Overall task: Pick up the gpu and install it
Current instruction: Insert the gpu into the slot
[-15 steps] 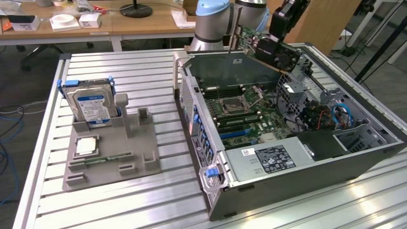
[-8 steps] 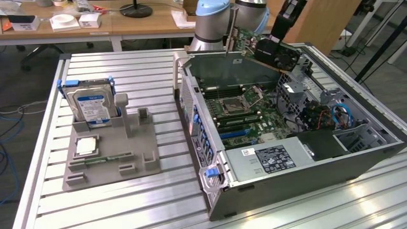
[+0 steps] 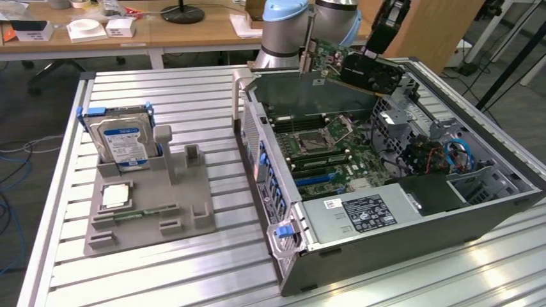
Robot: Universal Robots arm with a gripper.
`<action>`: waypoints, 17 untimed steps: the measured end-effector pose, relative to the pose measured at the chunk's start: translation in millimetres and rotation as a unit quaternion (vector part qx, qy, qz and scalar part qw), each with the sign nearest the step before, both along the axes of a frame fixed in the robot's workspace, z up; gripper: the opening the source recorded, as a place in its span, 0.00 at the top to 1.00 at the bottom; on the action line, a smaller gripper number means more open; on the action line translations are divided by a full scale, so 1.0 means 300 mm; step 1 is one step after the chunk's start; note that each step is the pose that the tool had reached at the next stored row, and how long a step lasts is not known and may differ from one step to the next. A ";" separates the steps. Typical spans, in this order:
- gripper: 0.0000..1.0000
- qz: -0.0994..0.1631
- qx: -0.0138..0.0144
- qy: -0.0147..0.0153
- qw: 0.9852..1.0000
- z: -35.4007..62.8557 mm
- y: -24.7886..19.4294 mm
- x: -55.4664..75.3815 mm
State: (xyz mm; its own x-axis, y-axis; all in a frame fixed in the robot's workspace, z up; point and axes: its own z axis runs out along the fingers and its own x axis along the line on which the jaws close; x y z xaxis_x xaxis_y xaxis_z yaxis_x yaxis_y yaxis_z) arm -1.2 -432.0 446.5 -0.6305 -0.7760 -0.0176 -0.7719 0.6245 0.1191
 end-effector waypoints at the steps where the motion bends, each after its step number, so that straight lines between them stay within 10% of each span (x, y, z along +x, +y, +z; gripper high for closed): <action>1: 0.74 0.008 0.000 0.000 1.000 0.000 0.000 0.000; 9: 0.74 0.068 0.000 0.000 0.998 0.000 0.000 0.000; 17: 0.74 0.126 0.000 0.000 0.992 0.000 0.000 0.000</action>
